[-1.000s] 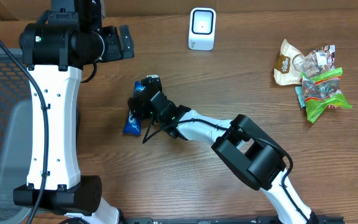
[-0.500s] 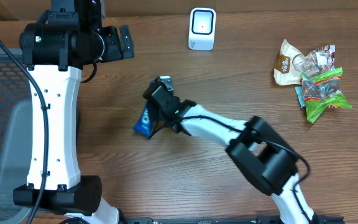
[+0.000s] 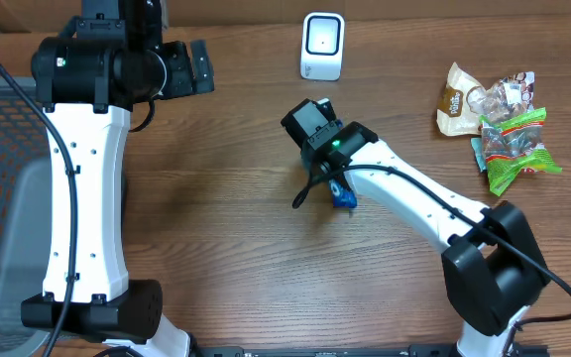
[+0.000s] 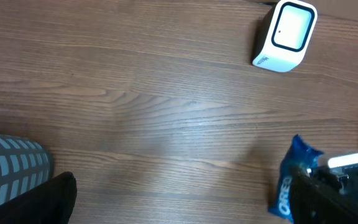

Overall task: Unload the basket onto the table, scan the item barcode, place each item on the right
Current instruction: 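Grasp the Oreo pack with the right gripper and lift it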

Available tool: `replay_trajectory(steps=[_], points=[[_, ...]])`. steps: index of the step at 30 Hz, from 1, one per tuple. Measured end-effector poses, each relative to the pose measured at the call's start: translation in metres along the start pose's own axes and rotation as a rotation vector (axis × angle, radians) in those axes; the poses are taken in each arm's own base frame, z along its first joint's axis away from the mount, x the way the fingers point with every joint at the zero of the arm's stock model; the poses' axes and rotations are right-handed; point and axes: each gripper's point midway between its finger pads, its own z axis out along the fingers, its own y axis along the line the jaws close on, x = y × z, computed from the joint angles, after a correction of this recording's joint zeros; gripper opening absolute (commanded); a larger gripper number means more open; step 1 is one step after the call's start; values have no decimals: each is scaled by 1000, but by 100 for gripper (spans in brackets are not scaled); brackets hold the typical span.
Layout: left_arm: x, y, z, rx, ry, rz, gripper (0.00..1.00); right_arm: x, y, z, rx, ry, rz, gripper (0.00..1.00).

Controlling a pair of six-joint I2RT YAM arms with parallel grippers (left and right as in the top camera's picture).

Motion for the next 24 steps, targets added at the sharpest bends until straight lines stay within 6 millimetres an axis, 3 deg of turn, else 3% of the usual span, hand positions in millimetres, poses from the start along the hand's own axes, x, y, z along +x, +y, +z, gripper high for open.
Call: replay_trajectory(steps=[2,5,8,11,12,13,14,15,19,24], points=[[0,0,0,0,0,0,100,3,-16,9,114,6,-35,11],[0,0,0,0,0,0,100,10,-42,25,306,34,-91,11],[0,0,0,0,0,0,100,12,-51,37,376,46,-105,9],[0,0,0,0,0,0,100,13,-49,44,369,50,-106,10],[0,0,0,0,0,0,100,13,-47,44,358,50,-104,31],[0,0,0,0,0,0,100,14,-43,44,345,49,-104,67],[0,0,0,0,0,0,100,14,-41,44,340,49,-109,78],[0,0,0,0,0,0,100,14,-38,44,331,51,-109,83],[0,0,0,0,0,0,100,17,-30,45,287,63,-111,86],[0,0,0,0,0,0,100,17,-13,50,186,67,-90,80]])
